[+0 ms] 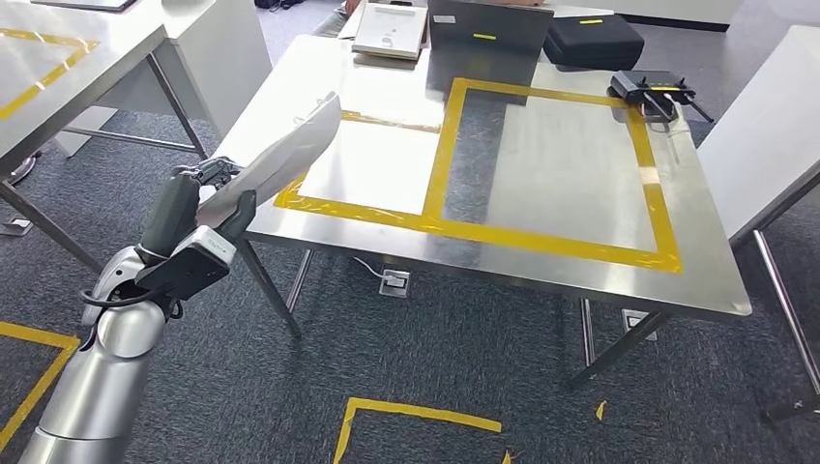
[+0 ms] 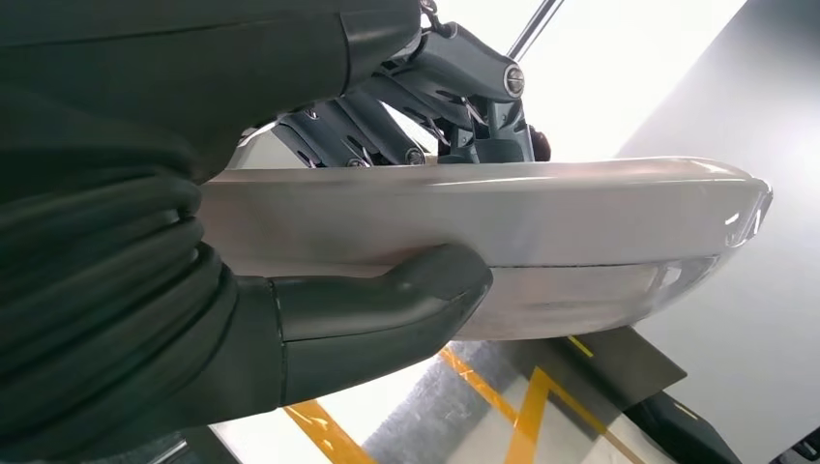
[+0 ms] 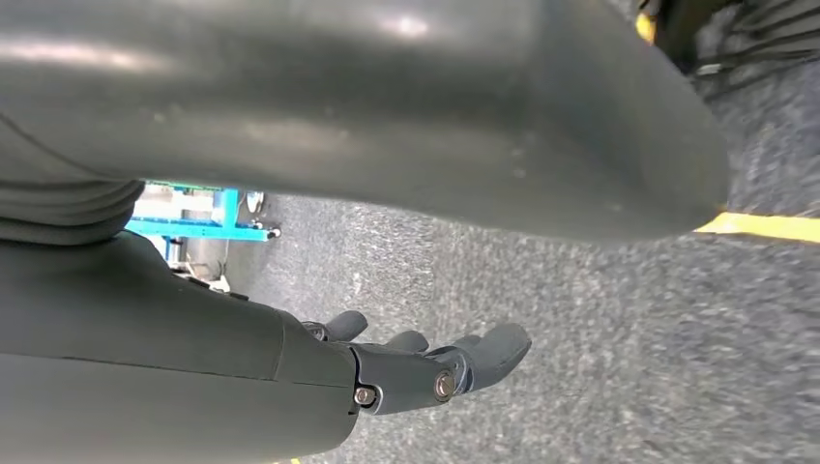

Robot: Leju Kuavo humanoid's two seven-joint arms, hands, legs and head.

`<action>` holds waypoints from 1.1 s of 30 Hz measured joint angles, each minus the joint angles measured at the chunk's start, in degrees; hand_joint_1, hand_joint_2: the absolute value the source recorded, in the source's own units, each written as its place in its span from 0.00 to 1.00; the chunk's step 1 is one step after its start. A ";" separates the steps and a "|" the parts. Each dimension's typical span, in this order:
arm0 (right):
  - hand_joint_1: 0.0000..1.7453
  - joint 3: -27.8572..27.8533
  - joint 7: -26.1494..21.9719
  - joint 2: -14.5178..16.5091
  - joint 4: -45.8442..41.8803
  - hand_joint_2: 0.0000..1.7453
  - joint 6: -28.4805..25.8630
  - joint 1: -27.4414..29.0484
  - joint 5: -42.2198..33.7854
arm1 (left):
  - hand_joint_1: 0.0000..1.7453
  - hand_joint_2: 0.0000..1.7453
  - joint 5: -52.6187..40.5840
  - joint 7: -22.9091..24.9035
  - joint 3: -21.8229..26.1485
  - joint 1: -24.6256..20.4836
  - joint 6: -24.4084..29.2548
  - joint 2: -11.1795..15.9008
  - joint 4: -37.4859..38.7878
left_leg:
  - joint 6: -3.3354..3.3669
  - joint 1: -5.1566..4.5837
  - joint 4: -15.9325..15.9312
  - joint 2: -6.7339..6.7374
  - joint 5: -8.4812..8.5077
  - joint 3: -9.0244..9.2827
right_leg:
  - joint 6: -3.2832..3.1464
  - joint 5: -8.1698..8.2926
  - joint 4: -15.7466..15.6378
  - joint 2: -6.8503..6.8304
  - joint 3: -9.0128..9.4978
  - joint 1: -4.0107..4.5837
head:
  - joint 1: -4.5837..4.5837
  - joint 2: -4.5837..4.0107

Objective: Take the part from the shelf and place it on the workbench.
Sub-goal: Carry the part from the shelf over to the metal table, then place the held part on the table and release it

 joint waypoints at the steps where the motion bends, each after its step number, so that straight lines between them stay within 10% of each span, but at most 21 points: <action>1: 0.00 -0.01 -0.03 0.00 0.00 0.00 0.00 0.08 0.00 | 1.00 1.00 -0.01 0.00 -0.01 0.01 0.00 -0.05 0.10 | -0.12 -0.06 0.09 -0.02 -0.69 0.61 | -0.25 3.67 -3.87 0.01 0.65 0.12 | -0.01 0.00; 4: 0.00 -0.03 -0.74 0.01 0.00 0.00 0.00 0.24 0.05 | 1.00 1.00 -0.06 0.07 -0.16 0.14 -0.09 -0.20 0.38 | -0.95 -0.21 0.46 -0.33 -2.20 1.63 | -1.10 10.04 -10.27 -0.01 1.91 0.62 | -0.03 0.00; 8: 0.00 -0.07 -0.66 0.01 0.00 0.00 0.04 0.16 0.15 | 1.00 1.00 -0.11 0.19 -0.28 0.28 -0.11 -0.18 0.34 | -2.22 -0.22 3.06 -0.21 -2.83 1.08 | -2.43 9.38 -10.94 -0.05 3.90 0.29 | -0.18 0.00; 13: 0.00 -0.16 -0.69 -0.04 0.00 0.00 0.07 0.16 0.28 | 1.00 1.00 -0.31 0.41 -0.54 0.67 -0.14 -0.15 0.79 | -3.61 0.59 16.55 0.36 -7.58 -8.37 | -2.79 6.91 -11.15 0.01 7.04 -0.01 | -0.37 0.00; 18: 0.00 -0.17 -0.87 -0.04 0.00 0.00 0.22 0.10 0.79 | 1.00 1.00 -0.54 0.62 -0.57 0.68 -0.31 -0.13 1.84 | -2.83 0.48 2.26 0.58 2.54 -5.29 | -1.86 3.70 -11.20 0.08 10.78 -0.07 | -0.38 -0.01; 22: 0.00 -0.17 -0.84 -0.17 -0.07 0.00 0.34 -0.09 1.16 | 1.00 1.00 -0.88 0.68 -0.60 0.29 -0.96 -0.26 3.78 | -1.23 0.31 -0.20 0.47 3.25 -3.80 | -0.46 3.45 -10.60 0.03 11.63 -0.02 | -0.52 0.00; 27: 0.00 -0.17 -1.16 -0.39 -0.09 0.00 0.40 -0.50 1.70 | 1.00 1.00 -1.22 0.03 -0.63 -1.37 -1.56 -1.28 9.68 | -0.12 0.37 -0.96 0.39 1.93 -1.35 | 0.36 -0.55 3.59 -0.01 1.74 -0.12 | -0.40 0.00; 29: 0.00 -0.17 -1.28 -0.51 -0.09 0.00 0.49 -0.36 2.15 | 1.00 1.00 -2.09 -0.62 -0.70 -1.82 -1.63 -1.63 13.13 | -0.11 0.29 -0.90 0.33 1.00 -0.29 | 0.50 -1.48 4.30 -0.01 -0.93 -0.09 | -0.41 0.00; 33: 0.00 -0.17 -1.50 -0.78 -0.09 0.00 0.85 -0.29 3.30 | 1.00 1.00 -6.18 -2.82 -0.85 -4.77 0.44 -2.30 23.46 | -0.79 0.15 -0.38 0.16 -1.05 1.50 | -0.23 9.16 -8.83 -0.04 1.20 0.09 | -0.40 0.00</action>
